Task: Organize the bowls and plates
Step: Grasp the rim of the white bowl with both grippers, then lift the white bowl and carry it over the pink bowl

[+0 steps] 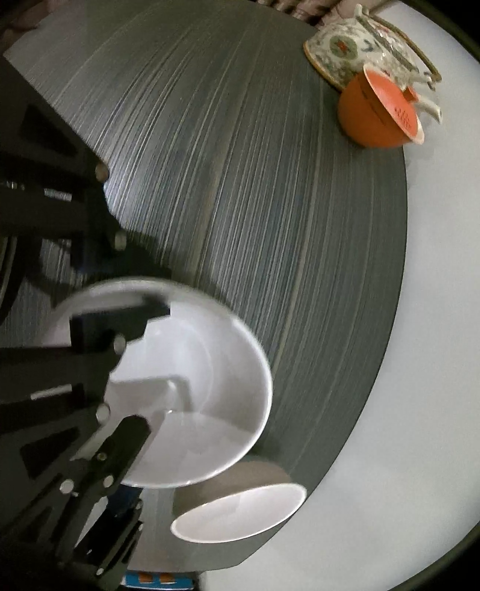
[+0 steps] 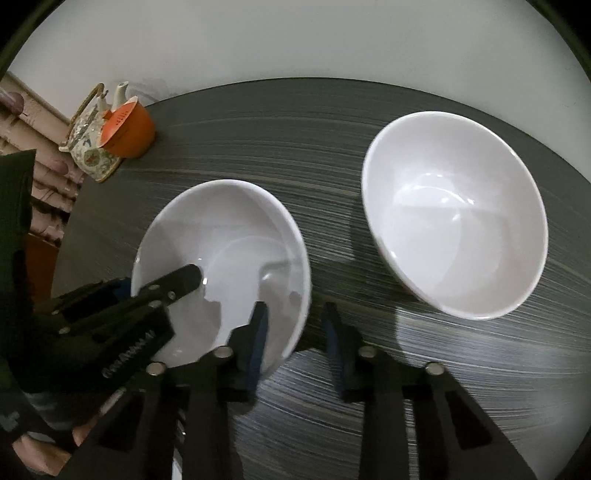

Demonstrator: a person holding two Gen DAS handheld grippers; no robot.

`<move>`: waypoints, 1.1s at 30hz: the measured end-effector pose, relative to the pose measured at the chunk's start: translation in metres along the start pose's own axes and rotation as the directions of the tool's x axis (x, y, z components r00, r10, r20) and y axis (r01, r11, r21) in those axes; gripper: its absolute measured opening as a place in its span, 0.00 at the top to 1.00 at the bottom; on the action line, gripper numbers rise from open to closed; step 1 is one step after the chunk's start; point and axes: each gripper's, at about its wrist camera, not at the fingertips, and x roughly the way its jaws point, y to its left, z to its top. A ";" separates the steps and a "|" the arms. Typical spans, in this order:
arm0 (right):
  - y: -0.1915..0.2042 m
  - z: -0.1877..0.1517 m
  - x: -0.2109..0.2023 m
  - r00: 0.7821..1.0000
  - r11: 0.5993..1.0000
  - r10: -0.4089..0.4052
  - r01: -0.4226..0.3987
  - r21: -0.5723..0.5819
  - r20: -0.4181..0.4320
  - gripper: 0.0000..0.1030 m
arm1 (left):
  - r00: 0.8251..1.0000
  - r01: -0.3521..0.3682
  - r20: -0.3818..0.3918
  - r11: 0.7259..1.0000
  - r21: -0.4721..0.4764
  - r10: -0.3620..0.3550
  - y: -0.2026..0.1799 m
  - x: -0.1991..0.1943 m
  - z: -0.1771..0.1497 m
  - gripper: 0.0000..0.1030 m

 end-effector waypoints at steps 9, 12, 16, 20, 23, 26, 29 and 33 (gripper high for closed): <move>0.001 -0.005 -0.008 1.000 1.000 -0.007 0.007 0.004 -0.001 0.82 | 1.000 0.005 0.004 1.000 0.000 -0.005 -0.011 -0.017 -0.007 0.90; -0.003 -0.008 -0.017 1.000 1.000 0.007 -0.007 0.026 0.011 0.82 | 1.000 0.010 0.007 1.000 0.005 -0.010 -0.012 -0.023 -0.010 0.90; -0.010 -0.014 -0.032 0.999 0.999 0.013 -0.014 0.037 0.031 0.82 | 1.000 0.019 0.019 1.000 0.017 -0.020 -0.017 -0.034 -0.020 0.90; -0.016 -0.026 -0.053 0.998 0.999 0.012 -0.014 0.046 0.062 0.82 | 0.999 0.026 0.027 0.999 0.037 -0.027 -0.021 -0.050 -0.034 0.90; -0.017 -0.034 -0.065 0.997 0.999 0.006 -0.010 0.048 0.078 0.82 | 0.999 0.025 0.037 0.998 0.051 -0.027 -0.024 -0.060 -0.041 0.90; -0.020 -0.045 -0.078 0.996 0.998 0.008 -0.014 0.057 0.094 0.82 | 0.998 0.027 0.047 0.997 0.066 -0.030 -0.027 -0.070 -0.045 0.90; -0.023 -0.058 -0.092 0.994 0.998 0.011 -0.019 0.065 0.112 0.82 | 0.998 0.027 0.058 0.996 0.083 -0.032 -0.031 -0.084 -0.055 0.90; -0.026 -0.074 -0.110 0.991 0.997 0.012 -0.022 0.074 0.134 0.82 | 0.997 0.035 0.061 0.995 0.096 -0.041 -0.043 -0.097 -0.070 0.90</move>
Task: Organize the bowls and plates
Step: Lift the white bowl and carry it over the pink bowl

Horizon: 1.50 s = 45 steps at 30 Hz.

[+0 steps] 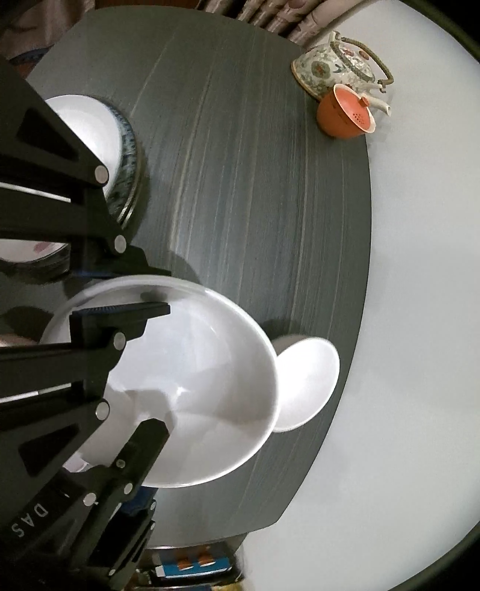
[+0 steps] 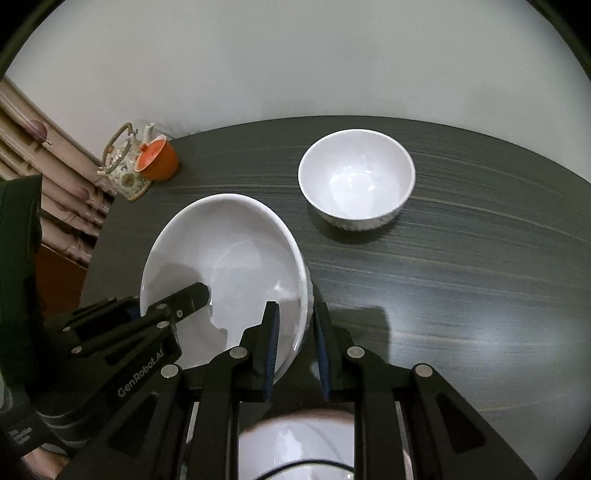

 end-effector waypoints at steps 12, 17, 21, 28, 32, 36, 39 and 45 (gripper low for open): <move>-0.006 -0.056 -0.054 0.999 0.999 -0.034 0.034 0.023 0.029 0.82 | 1.000 0.022 0.007 0.999 0.040 -0.023 -0.034 -0.042 -0.052 0.90; -0.014 -0.081 -0.070 0.998 0.998 -0.045 0.044 0.044 0.033 0.82 | 1.000 0.030 0.004 0.998 0.062 -0.030 -0.045 -0.052 -0.075 0.90; -0.018 -0.099 -0.076 0.998 0.997 -0.048 0.046 0.067 0.028 0.82 | 0.999 0.032 -0.012 0.997 0.068 -0.031 -0.050 -0.053 -0.092 0.90; -0.029 -0.129 -0.070 0.998 0.994 -0.068 0.068 0.085 -0.003 0.82 | 0.998 0.024 -0.058 0.997 0.077 -0.019 -0.060 -0.037 -0.117 0.90; -0.037 -0.140 -0.064 0.997 0.992 -0.070 0.072 0.103 -0.022 0.82 | 0.997 0.016 -0.081 0.997 0.081 -0.009 -0.065 -0.026 -0.127 0.90; -0.044 -0.151 -0.057 0.997 0.990 -0.065 0.070 0.126 -0.040 0.82 | 0.995 0.006 -0.098 0.996 0.091 0.003 -0.068 -0.017 -0.132 0.89; -0.048 -0.158 -0.053 0.997 0.988 -0.061 0.068 0.138 -0.052 0.82 | 0.994 0.000 -0.108 0.995 0.099 0.011 -0.072 -0.012 -0.133 0.89; -0.053 -0.158 -0.043 0.995 0.986 -0.064 0.075 0.151 -0.079 0.82 | 0.992 -0.003 -0.123 0.995 0.102 0.016 -0.077 -0.001 -0.131 0.89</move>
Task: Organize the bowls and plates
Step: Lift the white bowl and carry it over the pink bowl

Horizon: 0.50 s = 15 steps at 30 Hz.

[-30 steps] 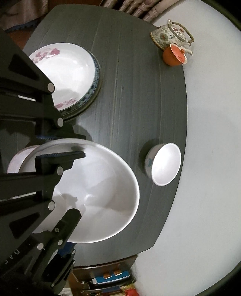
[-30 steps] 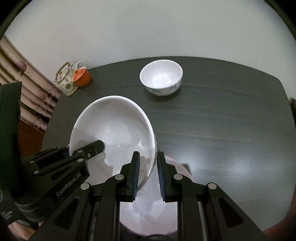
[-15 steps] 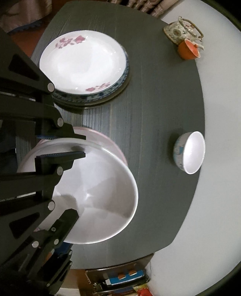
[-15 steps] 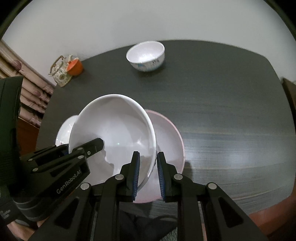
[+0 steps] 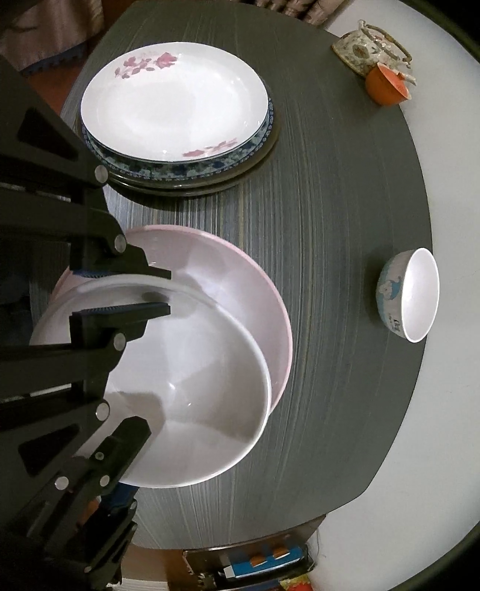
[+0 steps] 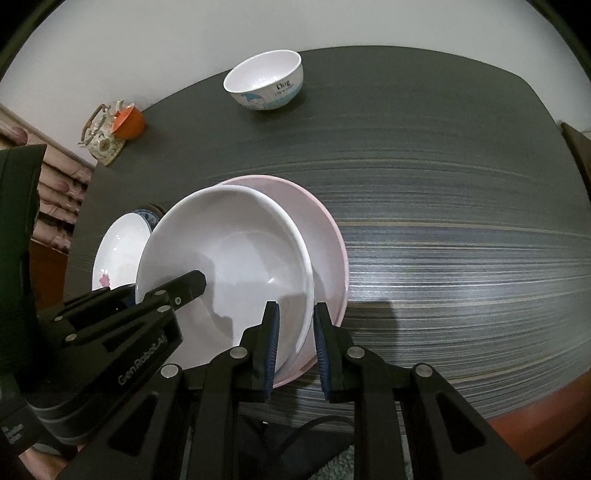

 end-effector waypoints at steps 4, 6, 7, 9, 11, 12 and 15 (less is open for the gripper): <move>-0.001 0.000 0.003 1.000 1.000 -0.001 0.001 0.006 -0.008 0.82 | 1.000 -0.008 -0.009 1.000 0.001 0.008 -0.001 0.002 0.001 0.88; -0.001 0.002 0.006 1.000 1.000 -0.004 0.004 0.005 -0.013 0.82 | 1.000 -0.011 -0.020 1.000 -0.004 0.011 -0.001 0.005 0.002 0.88; -0.001 0.003 0.007 1.000 1.000 -0.003 0.004 0.008 -0.017 0.82 | 1.000 -0.011 -0.023 1.000 -0.004 0.011 -0.001 0.005 0.004 0.88; -0.001 0.003 0.008 1.000 1.000 -0.010 0.010 0.007 -0.021 0.82 | 1.000 -0.015 -0.026 1.000 -0.003 0.015 -0.002 0.007 0.005 0.87; 0.000 0.004 0.009 1.000 1.000 -0.014 0.014 0.009 -0.023 0.82 | 0.999 -0.016 -0.031 1.000 -0.004 0.016 -0.003 0.009 0.005 0.87; 0.001 0.005 0.009 1.000 1.000 -0.016 0.016 0.008 -0.026 0.82 | 0.999 -0.016 -0.032 1.000 -0.006 0.016 -0.003 0.010 0.005 0.87; 0.003 0.007 0.011 0.999 1.000 -0.019 0.019 0.006 -0.027 0.82 | 0.999 -0.024 -0.045 1.000 0.000 0.024 -0.003 0.013 0.006 0.87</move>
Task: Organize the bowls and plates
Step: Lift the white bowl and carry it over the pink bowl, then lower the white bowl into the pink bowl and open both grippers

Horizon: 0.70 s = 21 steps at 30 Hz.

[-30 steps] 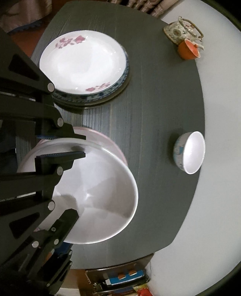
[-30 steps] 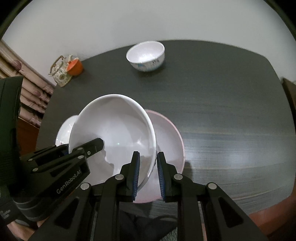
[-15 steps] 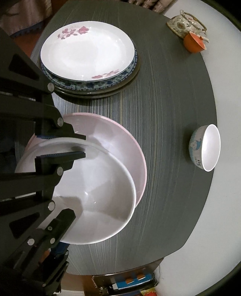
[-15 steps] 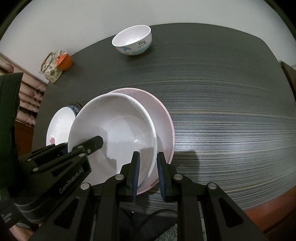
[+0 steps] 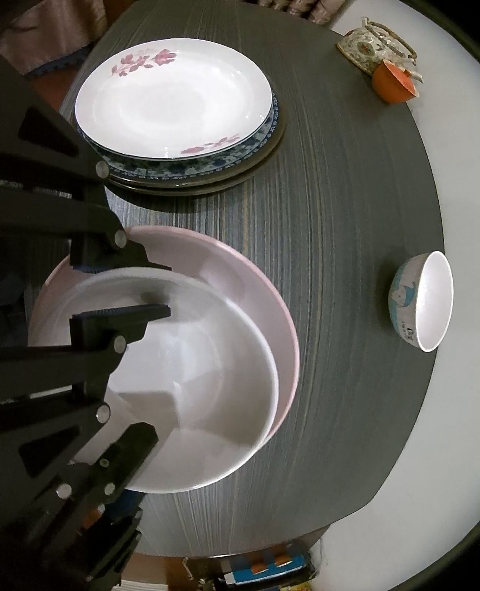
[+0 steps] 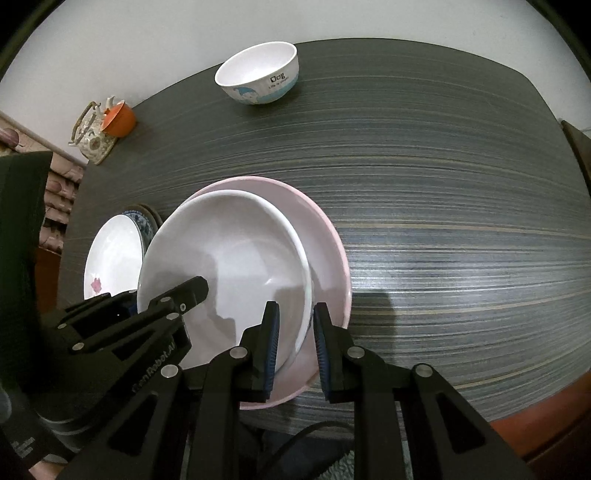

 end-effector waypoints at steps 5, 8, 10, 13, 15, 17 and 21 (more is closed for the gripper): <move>0.002 0.003 0.002 1.000 1.000 -0.010 0.010 0.003 -0.006 0.82 | 1.000 0.010 -0.010 1.000 -0.010 -0.010 -0.001 0.002 0.003 0.87; 0.002 0.003 0.002 1.000 1.000 -0.007 0.007 0.010 -0.007 0.82 | 1.000 0.011 -0.013 1.000 -0.012 -0.011 0.000 0.002 0.003 0.86; 0.002 0.003 0.002 1.000 1.000 -0.004 0.004 0.014 -0.008 0.81 | 1.000 0.013 -0.013 1.000 -0.014 -0.013 0.001 0.002 0.004 0.85; 0.001 0.004 0.002 1.000 1.000 -0.003 0.003 0.021 -0.008 0.81 | 1.000 0.020 -0.015 1.000 -0.014 -0.020 0.003 0.003 0.004 0.85; 0.001 0.003 0.002 1.000 1.000 -0.004 0.005 0.020 -0.007 0.81 | 1.000 0.025 -0.017 1.000 -0.013 -0.025 0.006 0.003 0.004 0.85; 0.002 0.003 0.002 1.000 1.000 -0.008 0.008 0.017 -0.006 0.80 | 0.999 0.034 -0.023 0.999 -0.020 -0.034 0.008 0.003 0.005 0.85; 0.002 0.003 0.001 1.000 1.000 -0.009 0.009 0.016 -0.006 0.80 | 0.999 0.035 -0.033 0.999 -0.021 -0.035 0.011 0.005 0.007 0.85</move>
